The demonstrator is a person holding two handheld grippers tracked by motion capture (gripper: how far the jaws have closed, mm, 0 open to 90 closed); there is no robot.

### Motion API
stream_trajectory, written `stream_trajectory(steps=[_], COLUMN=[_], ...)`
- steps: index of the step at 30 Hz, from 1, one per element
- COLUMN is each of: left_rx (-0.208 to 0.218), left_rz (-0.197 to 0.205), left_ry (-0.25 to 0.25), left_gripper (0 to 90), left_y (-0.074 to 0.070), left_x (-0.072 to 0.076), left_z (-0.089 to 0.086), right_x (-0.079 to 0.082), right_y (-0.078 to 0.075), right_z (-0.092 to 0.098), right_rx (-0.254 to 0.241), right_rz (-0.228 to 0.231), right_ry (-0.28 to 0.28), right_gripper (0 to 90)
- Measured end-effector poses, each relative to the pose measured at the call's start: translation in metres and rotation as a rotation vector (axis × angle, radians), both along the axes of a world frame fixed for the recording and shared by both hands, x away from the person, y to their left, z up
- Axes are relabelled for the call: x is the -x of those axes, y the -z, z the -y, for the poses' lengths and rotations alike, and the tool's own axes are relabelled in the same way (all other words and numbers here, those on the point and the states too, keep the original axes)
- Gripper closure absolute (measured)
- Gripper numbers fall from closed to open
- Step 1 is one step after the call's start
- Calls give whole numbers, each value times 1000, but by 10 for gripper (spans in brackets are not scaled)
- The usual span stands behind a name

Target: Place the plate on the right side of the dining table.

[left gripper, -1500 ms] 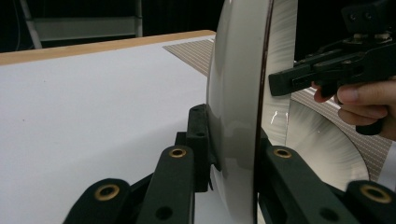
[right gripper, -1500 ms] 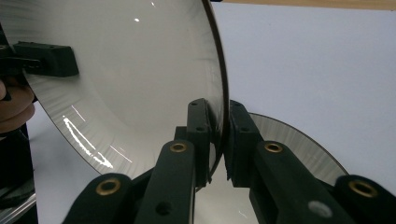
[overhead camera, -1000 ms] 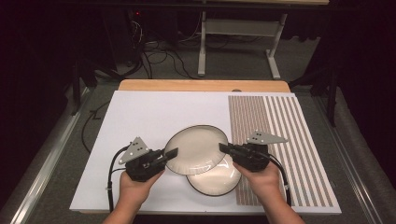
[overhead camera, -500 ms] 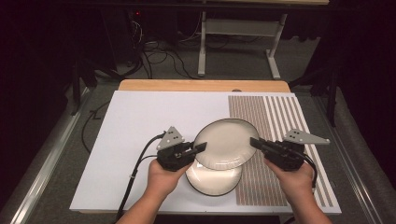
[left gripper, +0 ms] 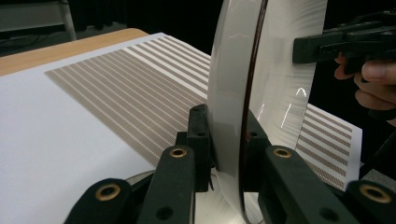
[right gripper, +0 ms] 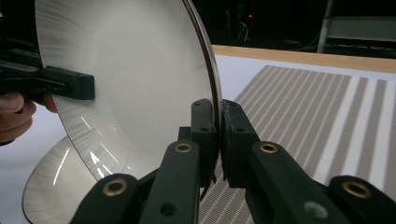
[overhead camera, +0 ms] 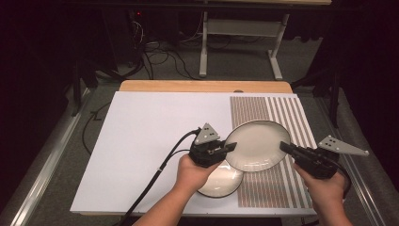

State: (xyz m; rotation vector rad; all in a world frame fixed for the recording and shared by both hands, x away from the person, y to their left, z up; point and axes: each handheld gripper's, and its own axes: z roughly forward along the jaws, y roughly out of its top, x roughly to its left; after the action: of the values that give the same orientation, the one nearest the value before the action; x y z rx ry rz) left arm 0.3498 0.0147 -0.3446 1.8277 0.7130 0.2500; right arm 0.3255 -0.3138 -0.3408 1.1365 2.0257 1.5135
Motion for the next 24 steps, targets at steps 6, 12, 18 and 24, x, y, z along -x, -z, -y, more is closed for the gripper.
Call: stream_trajectory(steps=[6, 12, 18, 24], left_rx=[-10, -9, -3, -21], left_rz=[-7, -38, -75, -91], left_ry=[28, 39, 43, 37], left_gripper=[794, 787, 775, 768], left_y=[0, 8, 19, 25], left_x=[-11, -23, -39, -48], left_z=[25, 43, 53, 63], right_x=[2, 1, -5, -10], right_y=[4, 11, 15, 22], right_z=[24, 40, 48, 55], right_rx=[-15, -34, -22, -15], right_rz=[6, 0, -1, -21], right_ry=[47, 87, 117, 142], right_gripper=[870, 872, 876, 876])
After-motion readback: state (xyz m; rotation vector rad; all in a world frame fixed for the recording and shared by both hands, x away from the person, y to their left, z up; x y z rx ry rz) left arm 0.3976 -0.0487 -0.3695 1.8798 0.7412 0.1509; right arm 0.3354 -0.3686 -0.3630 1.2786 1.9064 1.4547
